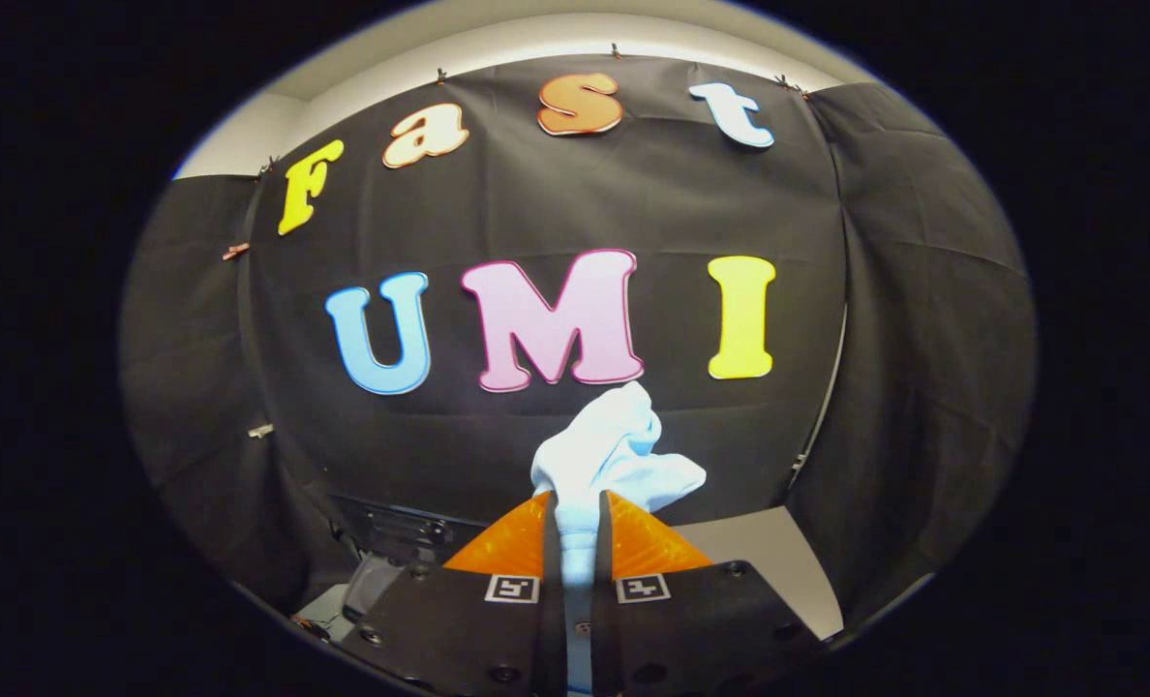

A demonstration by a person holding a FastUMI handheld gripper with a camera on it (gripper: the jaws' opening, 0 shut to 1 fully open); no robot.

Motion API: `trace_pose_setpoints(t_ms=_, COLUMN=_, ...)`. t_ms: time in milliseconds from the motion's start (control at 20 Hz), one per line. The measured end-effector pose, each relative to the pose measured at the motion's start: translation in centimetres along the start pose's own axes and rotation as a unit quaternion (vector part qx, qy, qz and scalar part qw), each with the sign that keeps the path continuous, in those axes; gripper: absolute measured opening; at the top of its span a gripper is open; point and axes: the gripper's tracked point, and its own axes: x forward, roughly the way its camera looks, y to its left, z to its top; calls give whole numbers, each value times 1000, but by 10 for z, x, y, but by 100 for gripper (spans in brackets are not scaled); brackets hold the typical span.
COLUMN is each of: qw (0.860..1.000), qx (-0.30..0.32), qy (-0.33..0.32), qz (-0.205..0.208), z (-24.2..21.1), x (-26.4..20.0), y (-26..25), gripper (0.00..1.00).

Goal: Put the clothes into the washing machine and then close the washing machine lid.

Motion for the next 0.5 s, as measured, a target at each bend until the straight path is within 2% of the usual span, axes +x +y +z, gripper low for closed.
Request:
trace_pose_setpoints(t_ms=250, qw=997, qx=-5, qy=-12, qz=77, z=14, x=13, y=97, gripper=14)
trace_pose_setpoints(t_ms=500, qw=987, qx=-19, qy=4, qz=157, z=-9, x=33, y=191, gripper=14)
